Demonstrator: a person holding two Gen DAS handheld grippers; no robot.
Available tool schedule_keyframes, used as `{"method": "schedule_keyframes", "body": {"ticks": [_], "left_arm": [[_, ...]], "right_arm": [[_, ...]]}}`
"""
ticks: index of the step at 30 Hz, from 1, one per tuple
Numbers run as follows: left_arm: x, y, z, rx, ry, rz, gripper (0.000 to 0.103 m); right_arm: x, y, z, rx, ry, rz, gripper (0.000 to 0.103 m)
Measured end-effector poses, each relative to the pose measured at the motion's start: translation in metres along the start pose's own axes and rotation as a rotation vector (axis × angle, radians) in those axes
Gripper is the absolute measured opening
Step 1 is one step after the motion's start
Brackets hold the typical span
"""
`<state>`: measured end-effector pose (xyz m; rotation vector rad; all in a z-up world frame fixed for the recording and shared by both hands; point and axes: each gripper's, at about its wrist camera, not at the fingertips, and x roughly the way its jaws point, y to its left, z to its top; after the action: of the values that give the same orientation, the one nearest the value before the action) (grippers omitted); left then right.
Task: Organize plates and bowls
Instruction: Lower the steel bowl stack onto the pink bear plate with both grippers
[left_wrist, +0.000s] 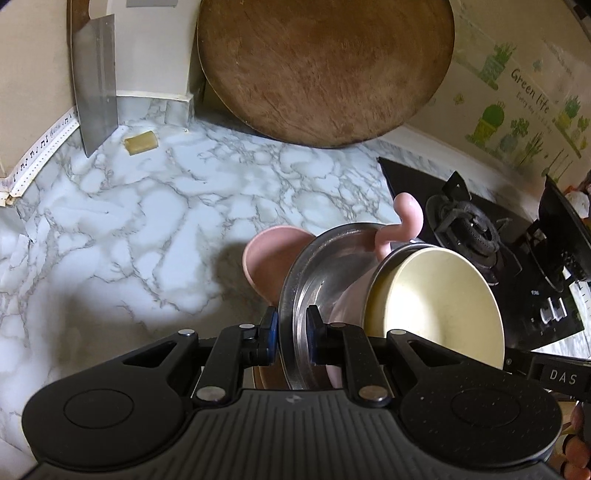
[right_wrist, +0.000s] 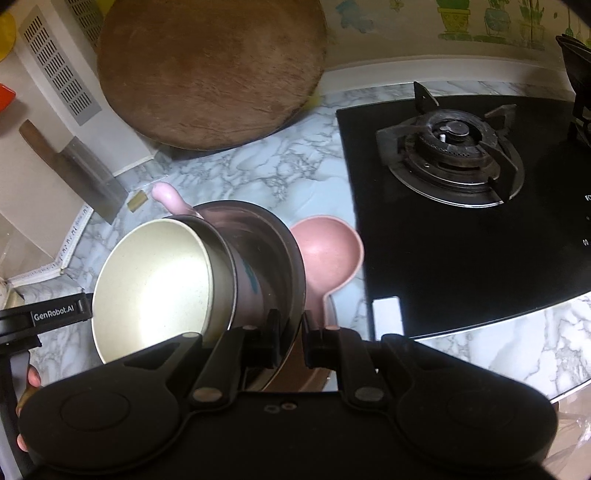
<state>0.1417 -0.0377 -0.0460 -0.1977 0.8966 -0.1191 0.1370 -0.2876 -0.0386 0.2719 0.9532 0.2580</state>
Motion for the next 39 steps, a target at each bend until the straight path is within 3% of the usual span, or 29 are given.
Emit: {"method": "schedule_keyframes", "body": {"ticks": [25,39], "left_arm": [[0.011,0.006,-0.008,-0.013,0.034,0.003,0.015],[0.003,0.004,-0.011,0.02,0.008,0.006,0.015]], "right_arm": [[0.007,0.003,0.0,-0.061,-0.026,-0.032,0.014],[0.004,0.003,-0.003,-0.057,-0.043,-0.05,0.015]]}}
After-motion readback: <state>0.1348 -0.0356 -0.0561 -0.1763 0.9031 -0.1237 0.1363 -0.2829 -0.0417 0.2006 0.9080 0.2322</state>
